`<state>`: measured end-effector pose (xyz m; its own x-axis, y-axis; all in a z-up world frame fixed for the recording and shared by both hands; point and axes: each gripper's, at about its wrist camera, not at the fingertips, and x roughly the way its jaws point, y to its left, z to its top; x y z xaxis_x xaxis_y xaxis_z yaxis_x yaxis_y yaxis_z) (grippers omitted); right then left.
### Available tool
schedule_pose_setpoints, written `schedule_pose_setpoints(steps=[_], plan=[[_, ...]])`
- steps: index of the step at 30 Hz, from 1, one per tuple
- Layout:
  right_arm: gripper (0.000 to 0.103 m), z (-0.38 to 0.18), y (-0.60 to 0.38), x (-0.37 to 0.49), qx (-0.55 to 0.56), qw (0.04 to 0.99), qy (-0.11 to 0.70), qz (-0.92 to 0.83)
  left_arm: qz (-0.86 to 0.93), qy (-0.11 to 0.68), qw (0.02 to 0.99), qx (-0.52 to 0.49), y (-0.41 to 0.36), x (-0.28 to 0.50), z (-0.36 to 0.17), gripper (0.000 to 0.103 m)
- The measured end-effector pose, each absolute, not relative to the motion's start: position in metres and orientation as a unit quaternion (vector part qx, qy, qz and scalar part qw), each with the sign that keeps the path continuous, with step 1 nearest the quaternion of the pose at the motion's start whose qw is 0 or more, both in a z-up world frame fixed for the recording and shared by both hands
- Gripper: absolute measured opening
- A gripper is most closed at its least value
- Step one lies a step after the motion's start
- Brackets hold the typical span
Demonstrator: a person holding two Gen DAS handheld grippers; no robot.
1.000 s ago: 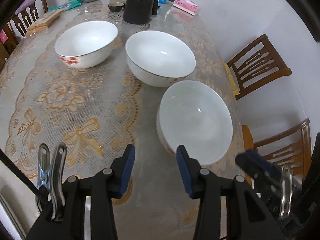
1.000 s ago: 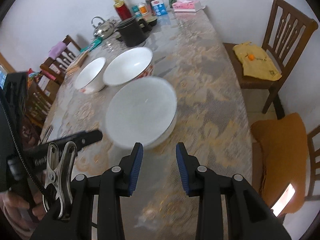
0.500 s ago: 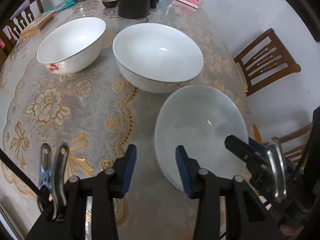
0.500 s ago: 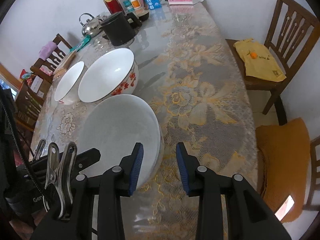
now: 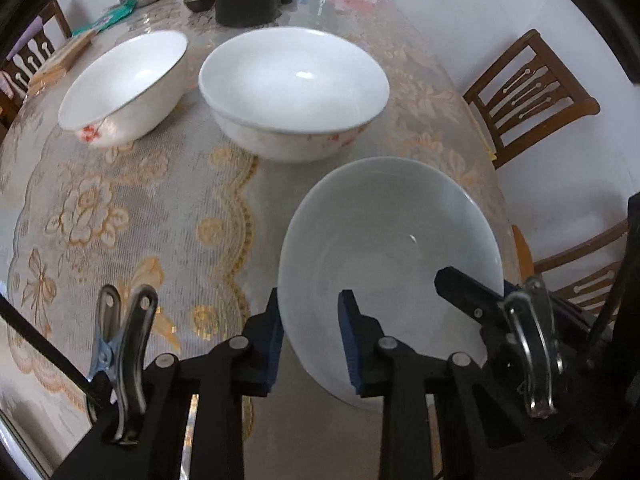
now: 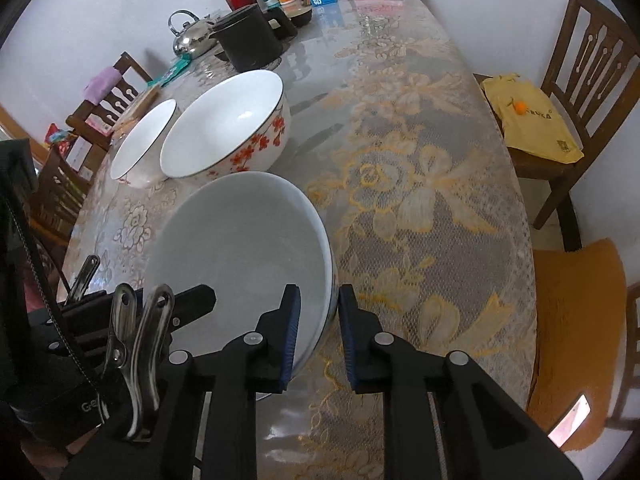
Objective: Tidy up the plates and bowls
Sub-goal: 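Close the right gripper on the bowl's rim, then lift the bowl with the right gripper and carry it toward the plate stack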
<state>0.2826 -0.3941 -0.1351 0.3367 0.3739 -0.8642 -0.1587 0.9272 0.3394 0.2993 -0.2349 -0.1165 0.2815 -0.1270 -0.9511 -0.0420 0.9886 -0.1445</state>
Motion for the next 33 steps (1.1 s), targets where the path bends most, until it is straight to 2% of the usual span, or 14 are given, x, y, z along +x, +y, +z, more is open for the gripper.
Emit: schedule_pose_setpoints(steps=[33], plan=[[0.021, -0.126, -0.272, 0.127, 0.041, 0.771, 0.568, 0.284, 0.03, 0.608, 0.79, -0.081, -0.127, 0.104, -0.105, 0.027]])
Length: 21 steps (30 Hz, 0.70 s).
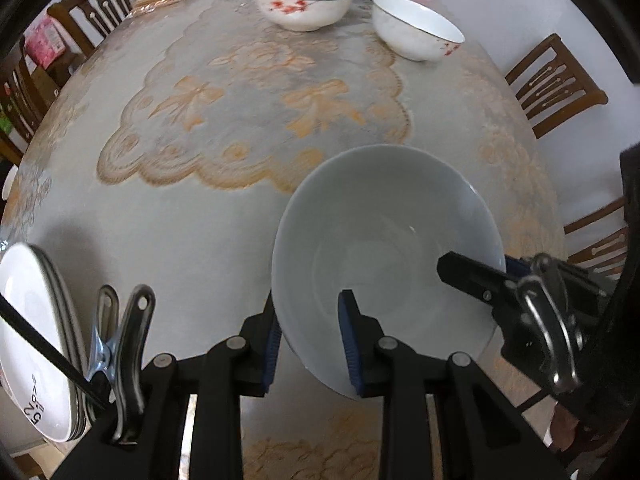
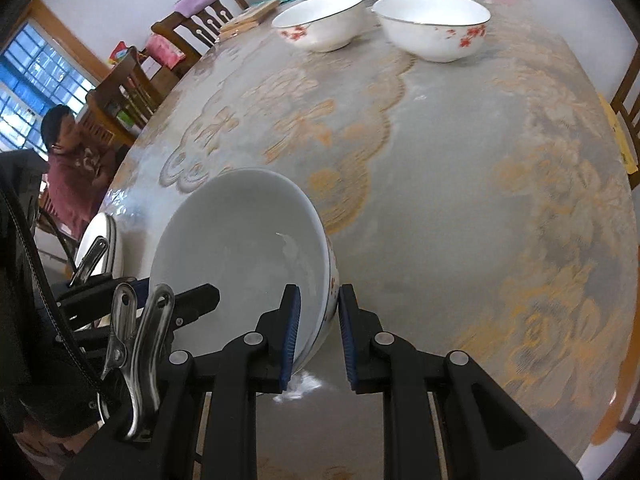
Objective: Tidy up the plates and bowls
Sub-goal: 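Lift the bowl with the right gripper and carry it toward the plate stack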
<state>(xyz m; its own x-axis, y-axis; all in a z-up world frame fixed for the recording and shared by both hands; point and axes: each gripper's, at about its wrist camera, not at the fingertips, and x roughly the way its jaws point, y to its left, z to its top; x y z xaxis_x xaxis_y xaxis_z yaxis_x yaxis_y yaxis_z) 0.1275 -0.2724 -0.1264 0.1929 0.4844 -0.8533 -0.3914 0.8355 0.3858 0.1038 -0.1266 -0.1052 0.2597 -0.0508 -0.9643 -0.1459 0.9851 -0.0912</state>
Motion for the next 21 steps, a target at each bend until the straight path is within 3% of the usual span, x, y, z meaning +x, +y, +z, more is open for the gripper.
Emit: schedule_pose_setpoints(steps=[21], plan=[[0.021, -0.092, -0.229, 0.067, 0.051, 0.791, 0.548, 0.267, 0.011, 0.582, 0.81, -0.073, -0.069, 0.058, -0.071, 0.027]])
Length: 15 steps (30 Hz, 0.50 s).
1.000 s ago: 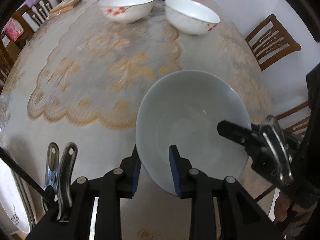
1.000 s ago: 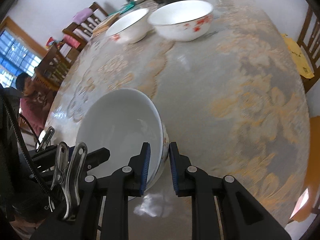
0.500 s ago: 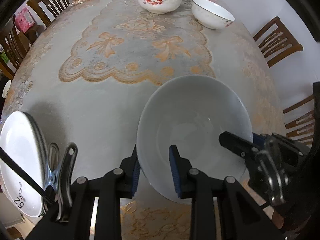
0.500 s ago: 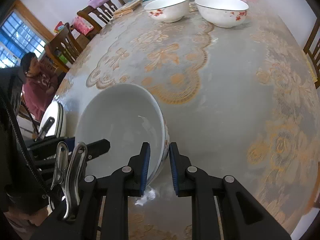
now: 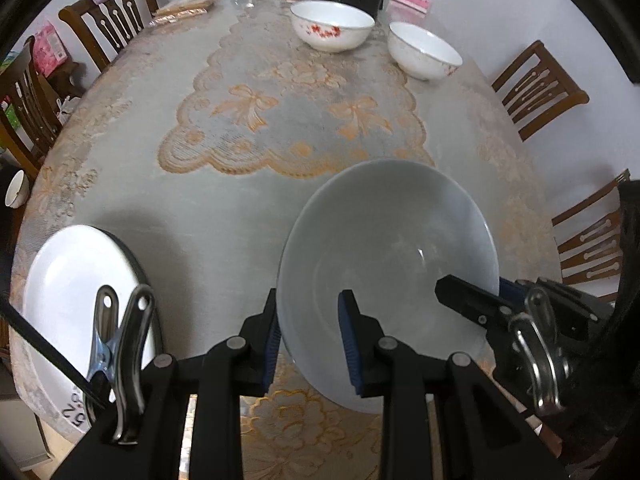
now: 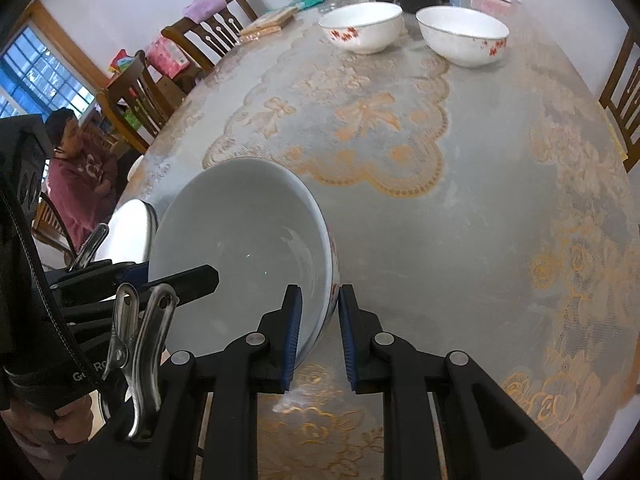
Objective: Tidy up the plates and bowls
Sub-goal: 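Lift the bowl with the right gripper and carry it toward the plate stack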
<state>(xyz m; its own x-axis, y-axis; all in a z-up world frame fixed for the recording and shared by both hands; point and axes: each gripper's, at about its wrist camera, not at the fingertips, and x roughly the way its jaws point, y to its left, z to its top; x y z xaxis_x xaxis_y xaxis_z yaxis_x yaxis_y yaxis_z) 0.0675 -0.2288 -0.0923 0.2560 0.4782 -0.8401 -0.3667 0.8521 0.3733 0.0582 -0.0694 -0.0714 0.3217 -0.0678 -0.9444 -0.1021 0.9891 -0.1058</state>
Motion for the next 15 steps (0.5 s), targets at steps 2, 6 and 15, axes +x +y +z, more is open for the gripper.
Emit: schedule_pose_setpoints(steps=[2, 6, 15], plan=[[0.021, -0.085, -0.222, 0.065, 0.054, 0.793, 0.542, 0.271, 0.015, 0.577, 0.814, -0.072, -0.062, 0.055, -0.064, 0.027], [0.021, -0.074, -0.202, 0.059, 0.054, 0.797, 0.534, 0.279, 0.027, 0.567, 0.819, -0.081, -0.043, 0.047, -0.053, 0.027], [0.021, -0.061, -0.155, 0.045, 0.049, 0.792, 0.527, 0.304, 0.054, 0.556, 0.823, -0.104, 0.007, 0.021, -0.038, 0.027]])
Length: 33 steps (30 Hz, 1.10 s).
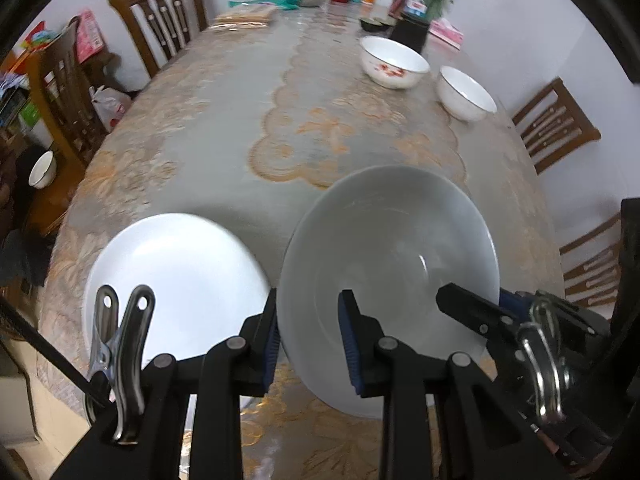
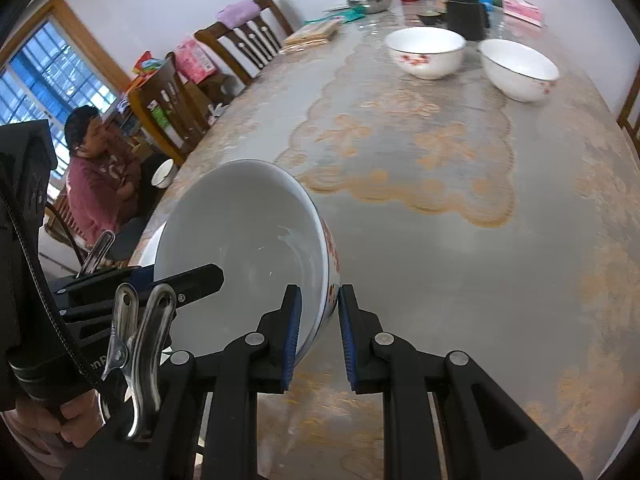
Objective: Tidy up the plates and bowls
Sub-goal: 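Lift the bowl with the right gripper and carry it toward the plate stack, then lower the bowl onto the white deep plate with the right gripper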
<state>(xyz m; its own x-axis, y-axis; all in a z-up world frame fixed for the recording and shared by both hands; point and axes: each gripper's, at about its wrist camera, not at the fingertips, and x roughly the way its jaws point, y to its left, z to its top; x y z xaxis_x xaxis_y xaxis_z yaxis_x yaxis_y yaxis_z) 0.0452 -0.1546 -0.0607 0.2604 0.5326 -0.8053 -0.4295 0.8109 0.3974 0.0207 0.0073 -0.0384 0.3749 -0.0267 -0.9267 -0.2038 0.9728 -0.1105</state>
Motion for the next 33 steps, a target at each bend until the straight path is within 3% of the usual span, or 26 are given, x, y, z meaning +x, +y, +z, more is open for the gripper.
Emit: schedule_pose_setpoints(steps=[12, 33], plan=[[0.021, -0.049, -0.082, 0.02, 0.038, 0.778, 0.528, 0.339, 0.095, 0.542, 0.826, -0.127, 0.079, -0.017, -0.027, 0.027], [0.021, -0.077, -0.017, 0.003, 0.033, 0.76, 0.565, 0.318, 0.084, 0.57, 0.805, -0.144, 0.144, -0.035, -0.059, 0.027]])
